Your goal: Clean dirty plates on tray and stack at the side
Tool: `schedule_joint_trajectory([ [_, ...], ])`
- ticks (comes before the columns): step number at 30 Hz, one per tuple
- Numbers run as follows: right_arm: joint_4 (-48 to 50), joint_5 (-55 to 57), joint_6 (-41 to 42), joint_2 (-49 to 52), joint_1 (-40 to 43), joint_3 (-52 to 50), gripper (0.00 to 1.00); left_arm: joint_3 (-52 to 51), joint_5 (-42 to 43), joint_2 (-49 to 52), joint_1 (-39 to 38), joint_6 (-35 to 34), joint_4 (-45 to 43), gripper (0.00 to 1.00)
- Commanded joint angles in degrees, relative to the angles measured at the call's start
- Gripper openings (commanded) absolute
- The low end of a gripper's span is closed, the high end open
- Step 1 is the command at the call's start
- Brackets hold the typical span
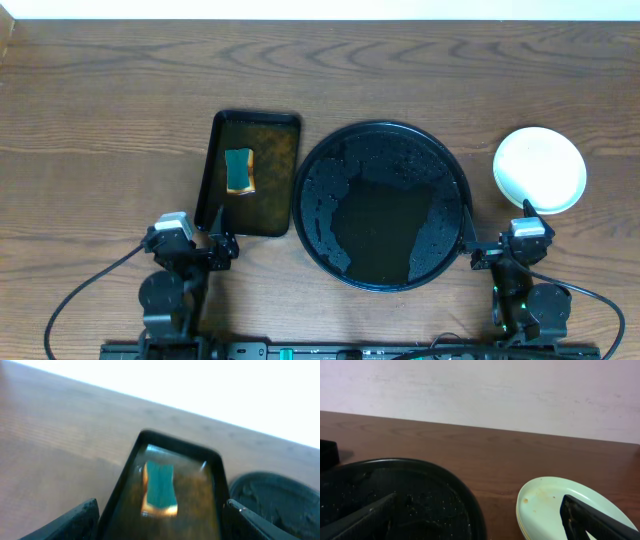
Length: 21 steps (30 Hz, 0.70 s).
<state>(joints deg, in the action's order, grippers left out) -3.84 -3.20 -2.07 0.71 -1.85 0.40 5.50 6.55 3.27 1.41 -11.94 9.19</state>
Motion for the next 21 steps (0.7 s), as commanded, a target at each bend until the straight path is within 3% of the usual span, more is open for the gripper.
schedule_joint_trajectory([
  [1,-0.2,-0.2,0.7,-0.2,-0.9,-0.1,0.99,-3.7,-0.2,-3.2,0.3,0.8,-6.3,0.79],
  [7,-0.2,-0.2,0.7,-0.2,-0.9,-0.1,0.99,-5.3,-1.6,-3.2,0.3,5.0,-14.5,0.79],
  [12,-0.2,-0.2,0.7,-0.2,-0.9,-0.1,0.99,-5.3,-1.7,-3.1,0.3,5.5,-5.4,0.79],
  [21,-0.2,-0.2,0.7,-0.2,-0.9,-0.1,0.99,-5.3,-1.6,-3.1,0.3,5.5,-5.6,0.79],
])
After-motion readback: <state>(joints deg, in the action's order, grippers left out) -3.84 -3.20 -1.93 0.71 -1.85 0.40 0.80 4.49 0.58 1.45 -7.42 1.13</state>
